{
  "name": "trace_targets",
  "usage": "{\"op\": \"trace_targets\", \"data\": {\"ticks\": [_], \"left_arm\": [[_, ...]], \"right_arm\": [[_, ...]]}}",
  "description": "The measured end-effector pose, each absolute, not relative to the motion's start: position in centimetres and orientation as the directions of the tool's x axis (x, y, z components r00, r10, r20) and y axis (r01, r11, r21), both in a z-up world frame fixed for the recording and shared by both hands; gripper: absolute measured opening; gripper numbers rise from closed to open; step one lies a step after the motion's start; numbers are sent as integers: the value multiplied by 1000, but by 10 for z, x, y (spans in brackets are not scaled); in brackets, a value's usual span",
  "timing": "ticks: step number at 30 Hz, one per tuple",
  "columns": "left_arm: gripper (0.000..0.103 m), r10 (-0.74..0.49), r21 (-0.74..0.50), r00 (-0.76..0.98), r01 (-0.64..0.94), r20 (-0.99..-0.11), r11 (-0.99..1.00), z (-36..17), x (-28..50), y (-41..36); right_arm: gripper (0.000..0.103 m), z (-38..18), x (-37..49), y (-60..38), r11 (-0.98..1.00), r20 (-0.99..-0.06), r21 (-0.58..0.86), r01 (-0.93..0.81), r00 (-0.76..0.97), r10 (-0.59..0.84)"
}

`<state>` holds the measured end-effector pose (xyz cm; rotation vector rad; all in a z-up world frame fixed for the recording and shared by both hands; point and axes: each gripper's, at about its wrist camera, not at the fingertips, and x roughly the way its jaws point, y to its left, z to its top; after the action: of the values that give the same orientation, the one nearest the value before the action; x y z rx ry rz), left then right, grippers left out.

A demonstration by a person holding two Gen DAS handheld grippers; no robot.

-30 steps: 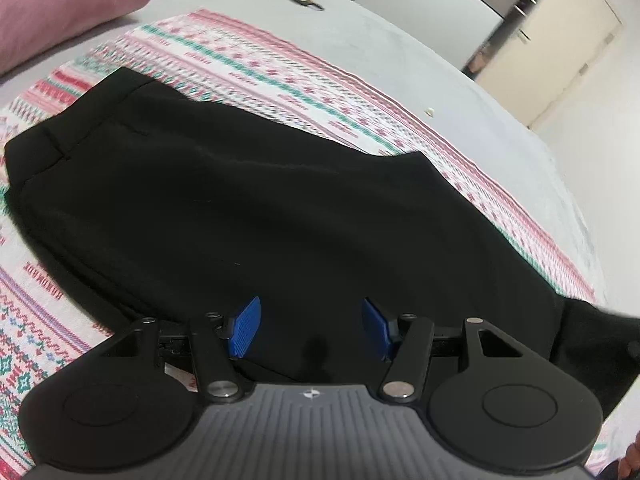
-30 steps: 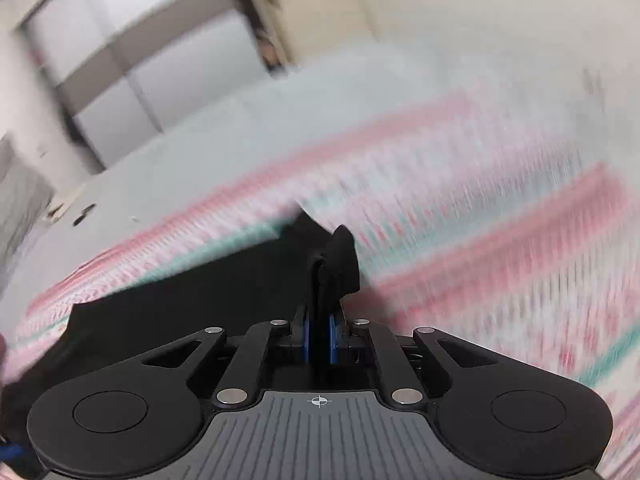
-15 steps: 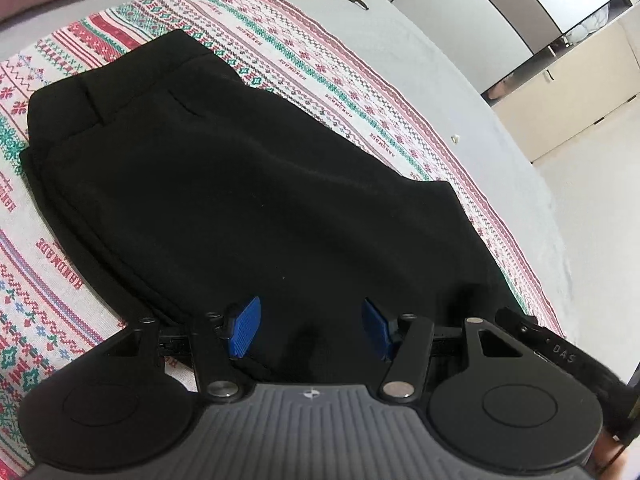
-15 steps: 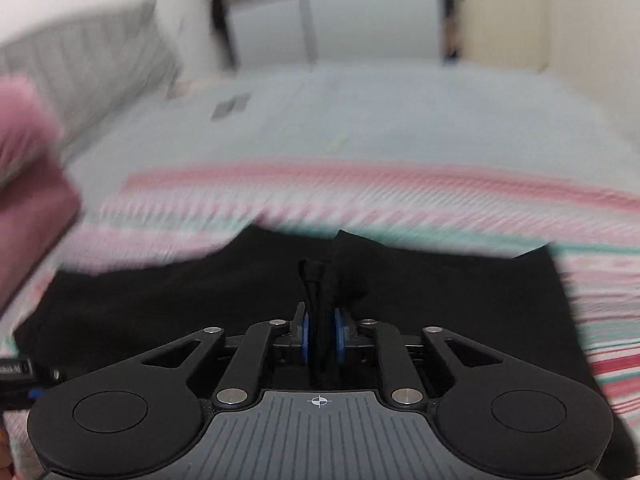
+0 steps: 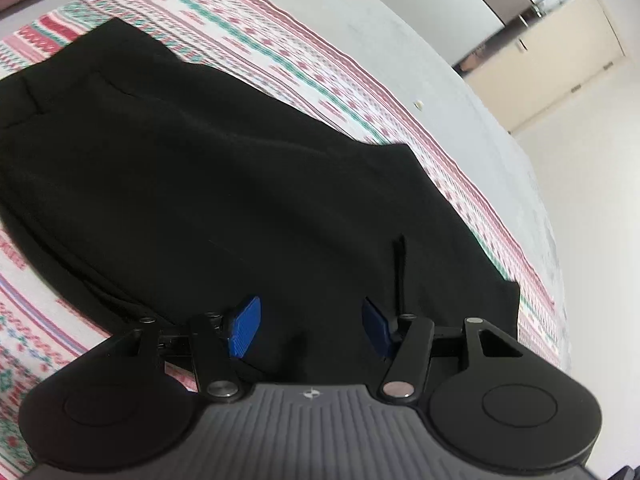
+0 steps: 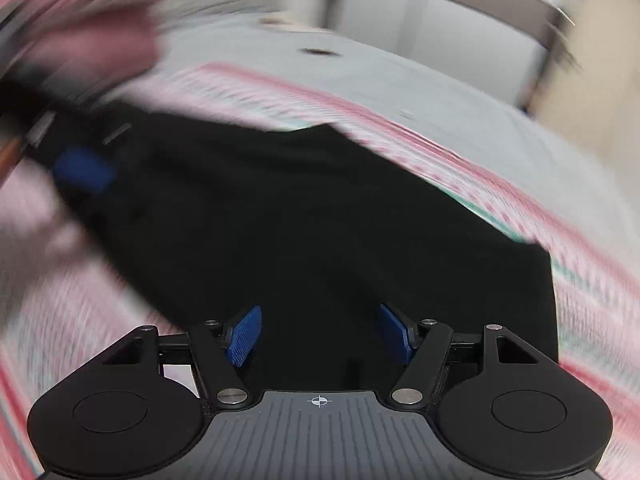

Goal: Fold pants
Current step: 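Grasp the folded trouser edge with the right gripper and lift it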

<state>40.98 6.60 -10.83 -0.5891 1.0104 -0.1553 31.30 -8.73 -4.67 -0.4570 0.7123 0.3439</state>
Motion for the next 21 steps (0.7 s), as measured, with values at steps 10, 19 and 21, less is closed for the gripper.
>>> {"op": "trace_targets", "data": {"ticks": [10,19,21], "left_arm": [[84,-389,-497,523,-77,-758,864,-109,407,48],[84,-433,-501,475,-21,-766,865,-117,407,23],[84,-428,-490,473,-11,-770,871,-118,406,20]], "right_arm": [[39,-68,257,-87,624,-688,-535,-569,723,69],[33,-105,225,-79,376,-576,-750,-545,817,34],[33,-113,224,-74,325,-568,-773,-544,823,28]]}}
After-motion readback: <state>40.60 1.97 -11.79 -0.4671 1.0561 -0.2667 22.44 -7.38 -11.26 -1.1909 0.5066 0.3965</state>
